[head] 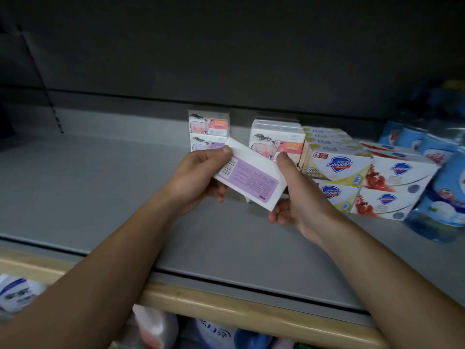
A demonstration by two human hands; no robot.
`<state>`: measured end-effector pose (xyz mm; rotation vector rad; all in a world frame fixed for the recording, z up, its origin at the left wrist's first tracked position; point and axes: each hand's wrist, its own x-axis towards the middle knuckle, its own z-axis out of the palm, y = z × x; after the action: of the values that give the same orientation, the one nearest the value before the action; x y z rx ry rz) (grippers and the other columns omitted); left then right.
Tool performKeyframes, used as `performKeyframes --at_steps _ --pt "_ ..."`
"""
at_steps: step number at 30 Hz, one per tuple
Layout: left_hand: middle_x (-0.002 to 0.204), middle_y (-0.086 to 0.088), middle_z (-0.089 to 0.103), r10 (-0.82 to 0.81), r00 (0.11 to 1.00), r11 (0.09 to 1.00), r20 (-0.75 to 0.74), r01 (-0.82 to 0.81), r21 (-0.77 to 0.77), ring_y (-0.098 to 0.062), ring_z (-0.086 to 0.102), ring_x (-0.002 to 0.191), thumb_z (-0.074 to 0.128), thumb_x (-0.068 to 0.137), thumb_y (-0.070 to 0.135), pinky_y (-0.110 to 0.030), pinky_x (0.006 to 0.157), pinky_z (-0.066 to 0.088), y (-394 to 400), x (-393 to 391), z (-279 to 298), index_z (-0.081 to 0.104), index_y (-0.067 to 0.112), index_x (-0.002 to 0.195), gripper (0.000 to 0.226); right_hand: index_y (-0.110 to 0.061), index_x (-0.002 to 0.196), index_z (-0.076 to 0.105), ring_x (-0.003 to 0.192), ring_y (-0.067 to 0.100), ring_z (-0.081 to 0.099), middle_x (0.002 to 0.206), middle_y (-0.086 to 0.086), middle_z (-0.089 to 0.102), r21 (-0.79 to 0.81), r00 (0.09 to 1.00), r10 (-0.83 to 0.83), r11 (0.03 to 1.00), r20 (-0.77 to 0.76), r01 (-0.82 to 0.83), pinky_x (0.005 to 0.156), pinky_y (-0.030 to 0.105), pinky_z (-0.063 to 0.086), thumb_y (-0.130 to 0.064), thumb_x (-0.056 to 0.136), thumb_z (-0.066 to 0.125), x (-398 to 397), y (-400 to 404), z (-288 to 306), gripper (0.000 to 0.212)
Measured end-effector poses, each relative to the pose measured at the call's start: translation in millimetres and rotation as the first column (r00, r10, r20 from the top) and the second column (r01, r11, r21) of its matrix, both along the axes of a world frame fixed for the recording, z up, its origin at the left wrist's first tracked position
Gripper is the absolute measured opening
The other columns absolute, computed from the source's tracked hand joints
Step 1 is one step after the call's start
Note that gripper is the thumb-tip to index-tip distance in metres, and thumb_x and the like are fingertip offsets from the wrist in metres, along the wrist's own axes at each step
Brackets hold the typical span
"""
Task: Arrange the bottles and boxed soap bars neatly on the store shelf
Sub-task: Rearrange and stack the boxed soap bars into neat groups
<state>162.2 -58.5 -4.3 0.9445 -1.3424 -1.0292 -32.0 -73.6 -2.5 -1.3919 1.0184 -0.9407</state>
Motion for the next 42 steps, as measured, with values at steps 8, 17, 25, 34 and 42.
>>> performKeyframes --at_steps 8,17,25,34,42 --pt "0.094 -0.005 0.074 0.036 0.946 0.995 -0.324 -0.005 0.097 -0.027 0.073 0.071 0.064 0.079 0.032 -0.027 0.060 0.058 -3 1 1 0.068 0.012 0.099 0.029 -0.026 0.105 0.071 0.084 0.025 0.073 0.101 0.004 0.074 -0.309 0.994 -0.042 0.948 0.105 0.072 0.076 0.044 0.060 -0.035 0.089 0.062 0 1 -4 0.020" --pt "0.096 -0.014 0.074 -0.034 0.948 0.992 -0.316 0.069 0.101 -0.021 0.072 0.085 0.064 0.078 0.022 -0.029 0.070 0.059 -5 -1 -1 0.077 0.004 0.090 0.025 -0.016 0.116 0.070 0.124 0.006 0.049 0.133 -0.005 0.050 -0.870 0.949 -0.257 0.491 -0.185 -0.037 0.104 0.012 0.033 -0.010 0.074 0.078 -10 0 -1 0.043" --pt "0.108 -0.014 0.068 -0.169 0.937 0.983 -0.306 0.139 -0.116 -0.026 0.065 0.095 0.062 0.079 -0.006 -0.036 0.084 0.054 1 2 4 0.052 0.007 0.128 0.051 -0.029 0.123 0.060 0.076 -0.003 0.067 0.093 -0.014 0.072 -0.671 0.952 -0.241 0.740 -0.189 0.054 0.063 0.017 0.053 -0.041 0.087 0.064 -15 -4 -3 0.038" --pt "0.122 -0.007 0.063 -0.103 0.954 0.994 -0.283 0.086 -0.070 -0.021 0.063 0.106 0.066 0.085 0.013 -0.034 0.089 0.056 2 1 3 0.058 0.017 0.125 0.041 -0.035 0.115 0.059 0.100 0.010 0.069 0.120 -0.008 0.064 -0.782 0.979 -0.193 0.619 -0.062 0.073 0.076 0.035 0.061 -0.004 0.082 0.072 -19 -7 -2 0.048" --pt "0.094 -0.004 0.072 -0.052 0.970 0.994 -0.239 0.028 -0.103 -0.016 0.067 0.084 0.063 0.076 0.010 -0.031 0.077 0.058 1 -2 1 0.069 0.014 0.100 0.025 -0.019 0.117 0.064 0.101 0.017 0.049 0.116 -0.003 0.060 -0.953 0.802 -0.548 0.292 -0.237 -0.082 0.079 0.033 0.047 -0.025 0.079 0.077 -15 0 2 0.041"
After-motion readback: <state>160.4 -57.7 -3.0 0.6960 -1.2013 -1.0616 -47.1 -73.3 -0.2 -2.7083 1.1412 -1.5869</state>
